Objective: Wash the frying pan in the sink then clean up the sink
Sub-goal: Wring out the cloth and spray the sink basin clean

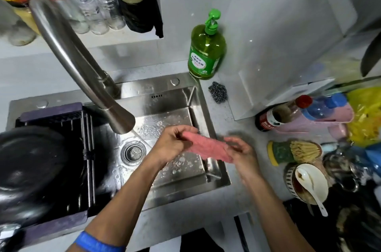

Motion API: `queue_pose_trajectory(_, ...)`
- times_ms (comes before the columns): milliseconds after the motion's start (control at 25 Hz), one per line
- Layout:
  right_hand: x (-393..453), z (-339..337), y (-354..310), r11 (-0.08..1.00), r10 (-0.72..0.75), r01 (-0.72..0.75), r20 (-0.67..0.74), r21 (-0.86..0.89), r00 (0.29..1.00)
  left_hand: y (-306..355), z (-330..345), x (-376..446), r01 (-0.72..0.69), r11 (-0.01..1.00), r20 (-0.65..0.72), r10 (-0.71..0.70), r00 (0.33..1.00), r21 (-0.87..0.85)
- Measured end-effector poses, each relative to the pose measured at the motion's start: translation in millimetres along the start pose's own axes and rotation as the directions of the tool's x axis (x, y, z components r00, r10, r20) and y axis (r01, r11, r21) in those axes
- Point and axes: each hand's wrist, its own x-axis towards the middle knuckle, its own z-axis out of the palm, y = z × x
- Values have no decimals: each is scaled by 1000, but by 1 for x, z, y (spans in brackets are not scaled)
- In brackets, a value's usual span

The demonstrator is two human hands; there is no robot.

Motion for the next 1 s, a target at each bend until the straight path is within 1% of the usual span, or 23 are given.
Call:
queue_pose_trajectory(40,1,-4,3,999,24,-24,3,35,1000,0,5,3,-59,993,0,60,998,106)
queue_pose_trajectory(80,2,-7,5,998,42,-45,66,44,997,1,10,6,-132,967,-12,138,990,217)
queue_pose_trajectory(120,3,-9,7,998,45,-39,154,-42,987,2,14,10,-183,921,-14,200,980,344)
queue_pose_trajectory(160,5,-10,9,984,49,-8,228,-178,972,3,18,14,-211,848,-12,248,969,486)
queue_pose_trajectory(200,6,-10,11,946,57,28,250,-324,967,3,19,18,-202,750,-27,280,960,629)
queue_pose_trajectory(240,7,-11,12,911,51,54,240,-409,969,5,20,22,-150,660,-47,271,961,736)
queue_pose_trajectory(280,9,-15,13,906,53,46,219,-421,974,7,21,25,-86,600,-77,241,968,795)
queue_pose_trajectory(320,9,-20,12,928,56,27,209,-372,976,12,20,30,-55,583,-85,209,974,811)
queue_pose_trajectory(400,15,-31,7,981,98,-65,177,-185,979,26,24,49,-97,656,-21,169,985,749)
queue_pose_trajectory(440,21,-38,5,989,125,-112,136,-101,983,38,30,61,-131,686,13,174,985,716)
queue_pose_trajectory(480,27,-42,4,985,168,-165,86,-42,982,46,37,78,-154,687,23,197,980,710)
queue_pose_trajectory(520,36,-44,7,983,174,-174,-4,-60,985,53,43,95,-158,679,-3,229,973,717)
queue_pose_trajectory(560,45,-45,13,957,114,-141,-114,-256,987,53,48,112,-136,679,-59,256,965,721)
queue_pose_trajectory(600,53,-44,24,848,-40,-75,-204,-524,978,46,51,122,-92,687,-125,260,958,721)
queue_pose_trajectory(640,56,-41,33,689,-221,7,-202,-725,954,37,54,127,-65,716,-177,258,950,695)
queue_pose_trajectory(680,57,-36,44,573,-343,133,-89,-809,935,22,55,123,-56,749,-200,247,948,660)
queue_pose_trajectory(720,58,-27,49,517,-398,259,38,-816,917,6,55,114,-56,767,-210,244,947,639)
queue_pose_trajectory(760,64,-15,50,473,-437,371,152,-799,886,-12,53,101,-33,766,-213,219,952,642)
queue_pose_trajectory(800,69,-4,49,430,-419,431,247,-793,873,-31,51,88,2,776,-220,176,960,631)
queue_pose_trajectory(840,77,6,45,402,-371,454,312,-795,875,-47,49,72,53,799,-236,113,965,600)
queue_pose_trajectory(880,87,11,42,389,-309,441,336,-809,890,-59,48,57,93,825,-243,55,969,557)
queue_pose_trajectory(960,108,18,37,360,-193,379,329,-853,924,-79,41,31,137,839,-258,4,966,527)
queue_pose_trajectory(1000,111,19,31,336,-165,364,326,-869,931,-86,35,18,158,830,-271,-8,963,536)
